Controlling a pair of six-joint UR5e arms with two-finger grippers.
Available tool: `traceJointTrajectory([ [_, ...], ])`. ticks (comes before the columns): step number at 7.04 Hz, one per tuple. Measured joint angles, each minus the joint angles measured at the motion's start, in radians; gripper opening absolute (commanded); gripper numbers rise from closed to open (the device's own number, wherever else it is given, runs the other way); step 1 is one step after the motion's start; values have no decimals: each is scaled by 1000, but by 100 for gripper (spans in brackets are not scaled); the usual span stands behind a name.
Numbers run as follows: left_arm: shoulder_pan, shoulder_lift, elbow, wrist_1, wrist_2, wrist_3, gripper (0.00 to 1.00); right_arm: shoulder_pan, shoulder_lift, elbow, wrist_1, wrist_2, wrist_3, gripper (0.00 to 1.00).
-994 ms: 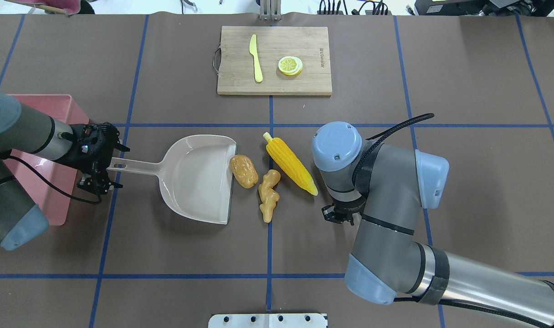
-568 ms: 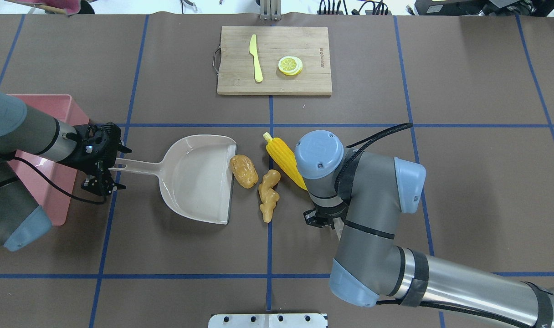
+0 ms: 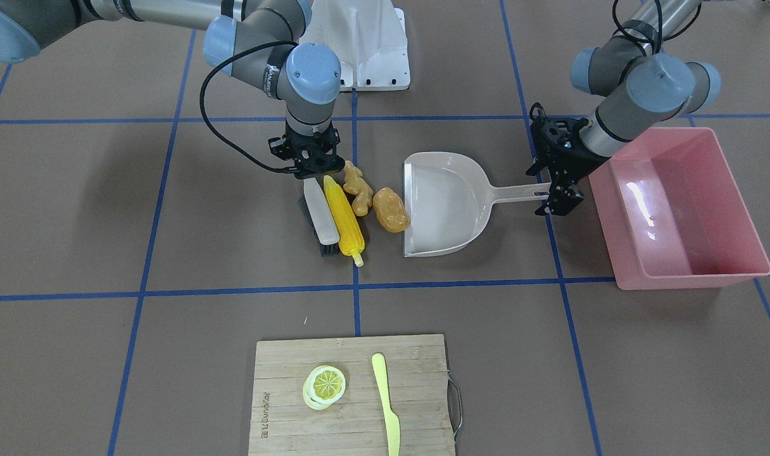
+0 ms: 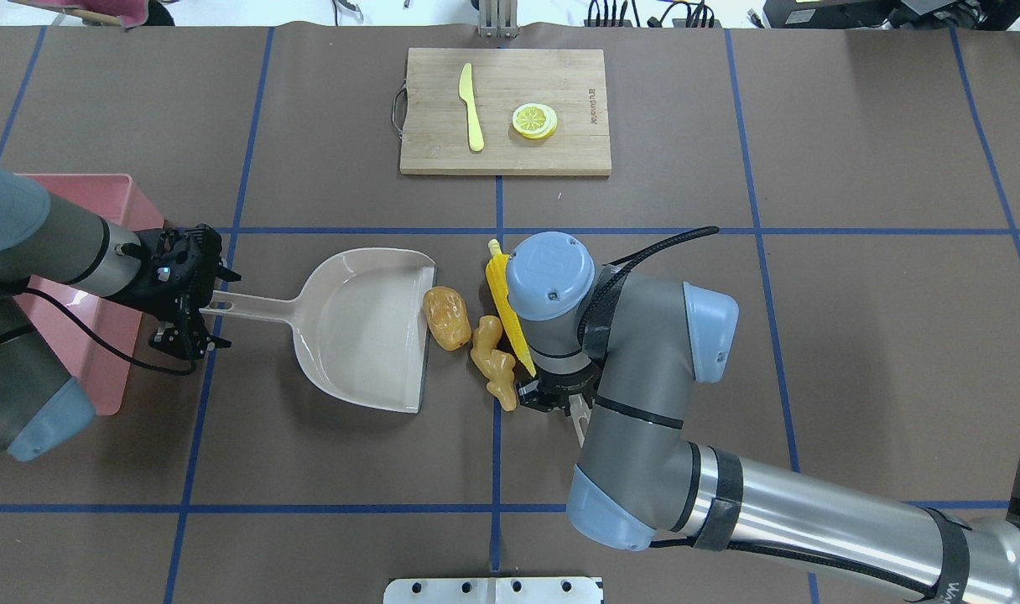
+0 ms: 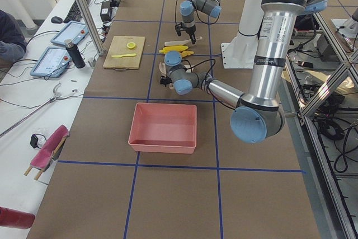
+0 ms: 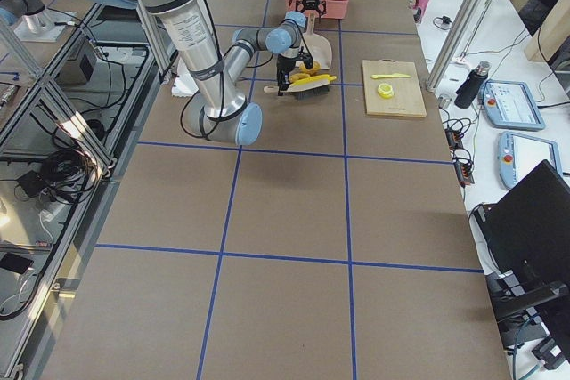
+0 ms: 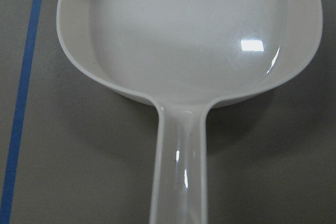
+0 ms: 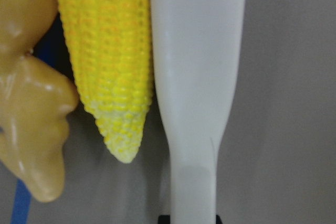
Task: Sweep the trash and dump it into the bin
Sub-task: 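Sweep the corn, ginger and potato into the dustpan with the right-held brush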
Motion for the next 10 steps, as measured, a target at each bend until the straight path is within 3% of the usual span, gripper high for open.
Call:
traceJointTrajectory([
  [2, -2, -1, 1, -2, 4, 1, 95, 1, 22, -46, 84, 28, 47, 0],
  [3, -3, -2, 1, -3, 11, 0, 83, 1, 34, -73, 129, 47, 73, 0],
  [4, -4, -3, 0, -2, 14, -3, 64, 1, 47, -89, 160, 71, 102, 0],
  [5, -4, -3, 0, 1, 16, -7, 32, 1, 60, -96, 174, 92, 129, 0],
  [6, -4, -2, -2, 4, 16, -10, 11, 1, 72, -99, 189, 110, 156, 0],
  [7, -6, 3, -7, 6, 15, -11, 0, 1, 82, -108, 230, 127, 196, 0],
  [10, -8, 9, -21, 8, 15, -31, 0, 1, 94, -139, 396, 157, 316, 0],
])
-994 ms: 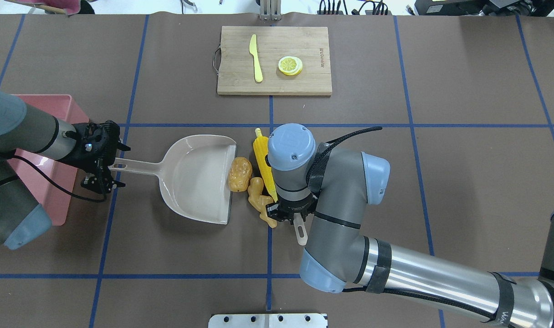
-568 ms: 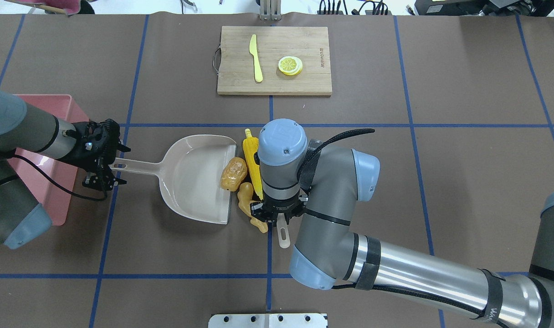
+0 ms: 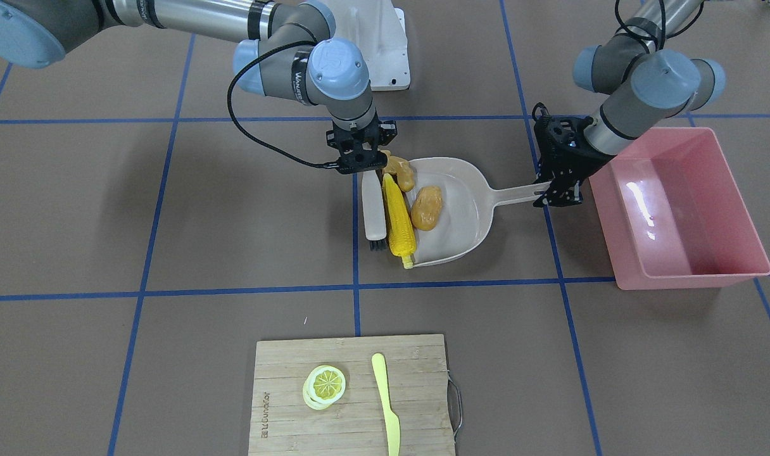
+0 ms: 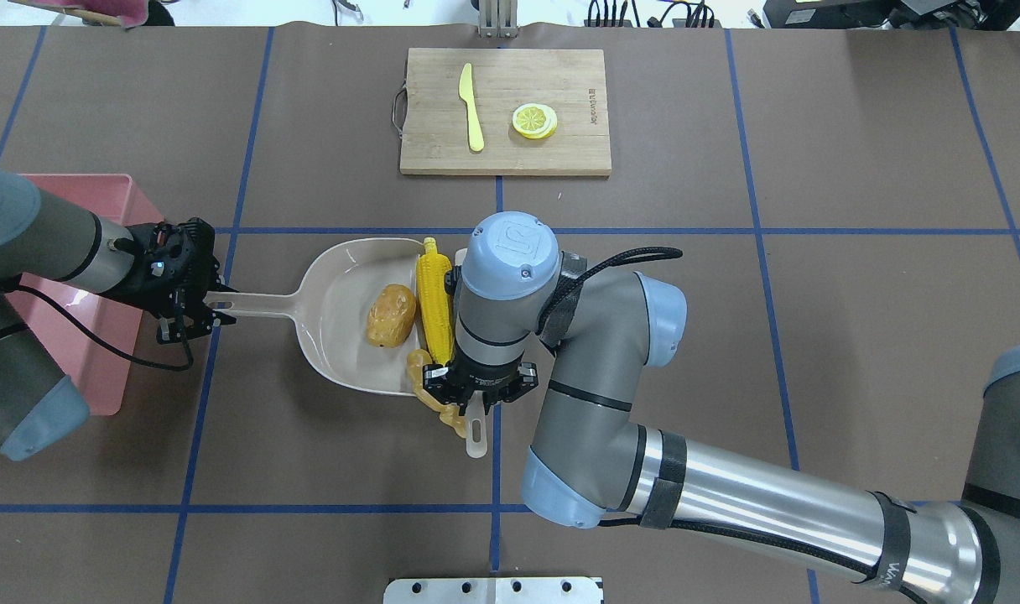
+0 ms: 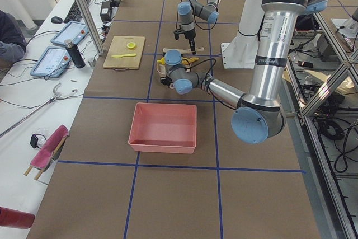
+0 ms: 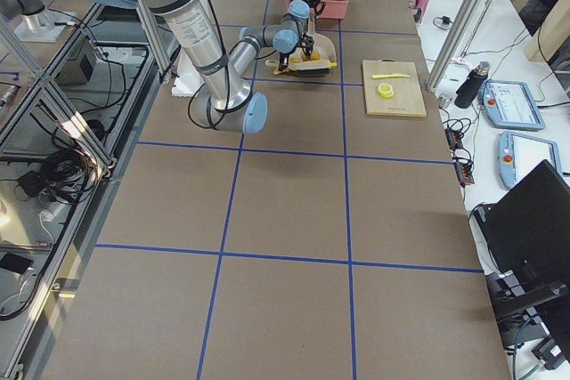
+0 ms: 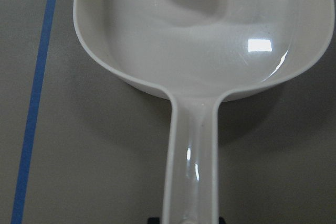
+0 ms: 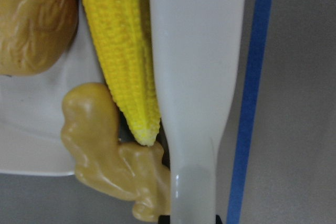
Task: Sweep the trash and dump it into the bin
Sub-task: 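Sweep the corn, ginger and potato into the dustpan with the right-held brush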
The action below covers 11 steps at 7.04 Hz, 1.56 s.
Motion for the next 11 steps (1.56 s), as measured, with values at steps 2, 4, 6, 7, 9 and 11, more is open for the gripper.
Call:
traceJointTrajectory([
  [2, 0, 2, -6, 0, 0, -29, 0, 0, 5, -14, 119, 6, 70, 0],
  [4, 1, 4, -8, -4, -2, -35, 0, -3, 10, -27, 235, 7, 143, 0],
  [6, 1, 4, -8, -5, -2, -35, 0, -7, 18, -41, 338, 5, 205, 0],
  [7, 2, 4, -6, -4, -2, -36, 0, -8, 23, -45, 394, 1, 251, 0],
  [9, 2, 4, -6, -2, -3, -38, 0, -4, 33, -48, 461, -6, 332, 0],
  [11, 3, 2, -4, -1, -4, -38, 0, 46, 34, -7, 333, 77, 318, 0],
])
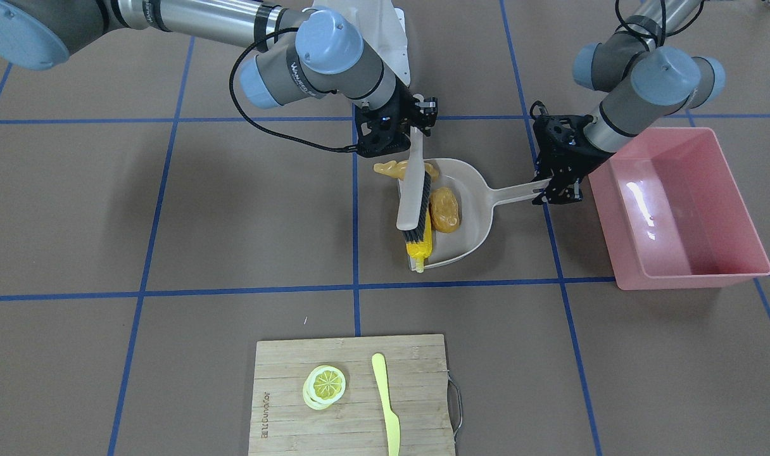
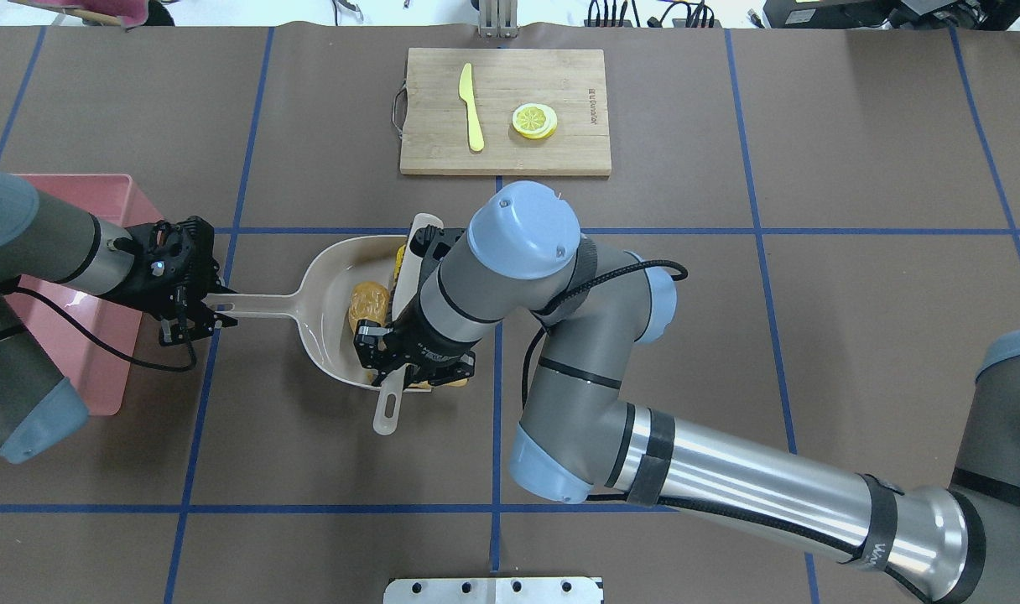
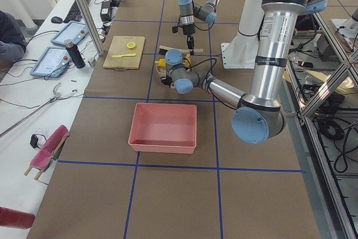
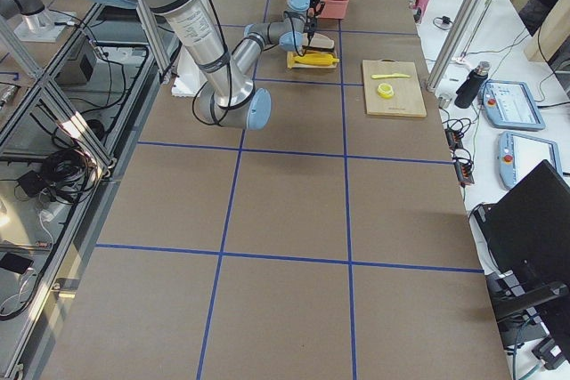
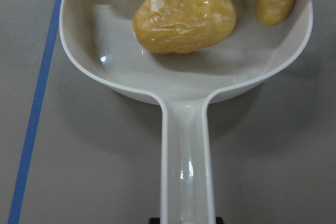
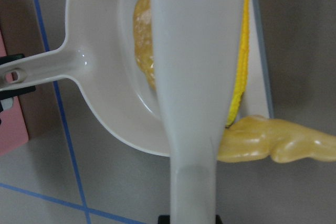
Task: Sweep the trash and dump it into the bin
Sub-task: 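Sweep the corn, ginger and potato into the dustpan with the right-held brush, then push the ginger and corn deeper into the dustpan with the brush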
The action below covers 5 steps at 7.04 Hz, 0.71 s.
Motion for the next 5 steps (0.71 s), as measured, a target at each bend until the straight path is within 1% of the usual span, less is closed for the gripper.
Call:
traceJointTrajectory([
  [1, 0, -1, 0, 0, -1, 0, 0, 36, -6, 61, -162, 52, -68, 0],
  [2, 1, -2, 0, 0, -2, -1, 0, 58, -14, 130, -357, 76, -172, 0],
  [3, 1, -2, 1, 0, -2, -1, 0, 66, -23, 177, -534, 77, -282, 0],
  [4, 1, 1, 0, 0, -3, -1, 0, 61, -27, 197, -678, 57, -379, 0],
  [5, 1, 2, -1, 0, -3, -1, 0, 45, -25, 197, -781, 32, -452, 0],
])
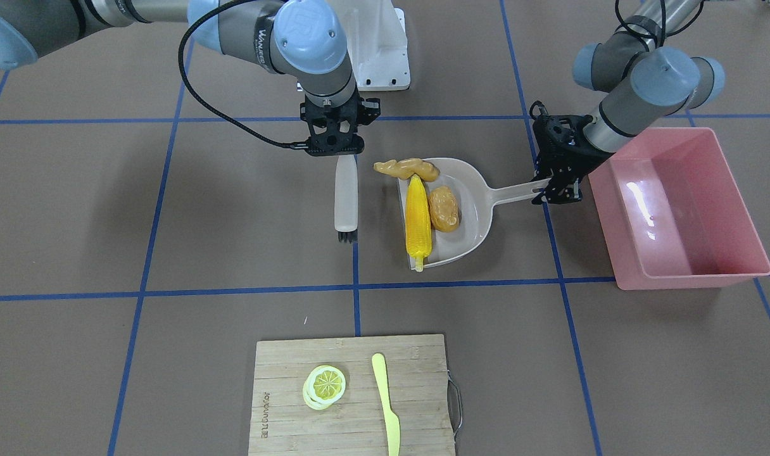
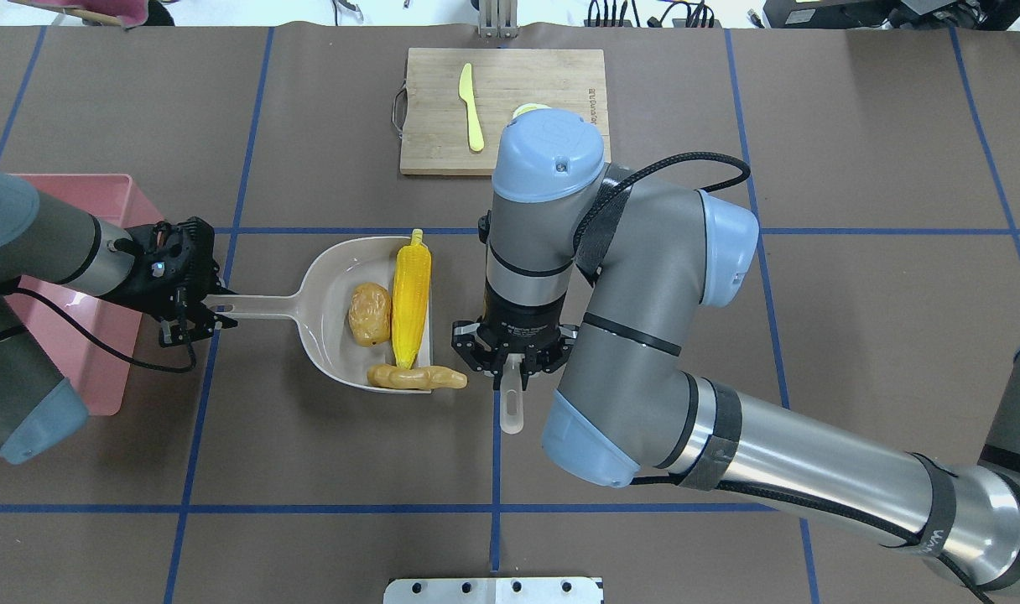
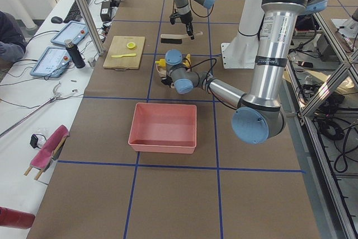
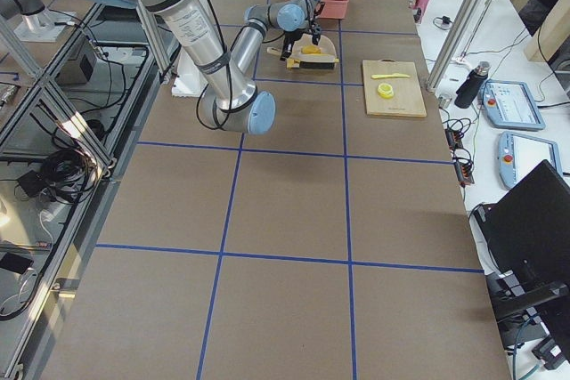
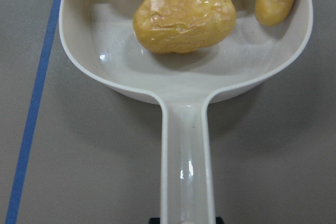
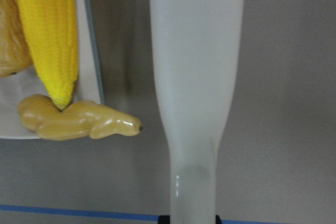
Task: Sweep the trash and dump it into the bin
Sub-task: 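Push the ginger and corn deeper into the dustpan with the brush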
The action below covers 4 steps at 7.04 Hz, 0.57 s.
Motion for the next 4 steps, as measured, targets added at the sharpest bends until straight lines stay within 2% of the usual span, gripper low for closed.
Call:
traceJointTrajectory([
  [2, 0, 1, 2, 0, -2, -7, 0, -55, 17, -56, -96, -29, -79, 0],
  [4, 2, 0, 7, -3, -5, -28, 0, -82, 61, -129, -73, -25, -115, 0],
])
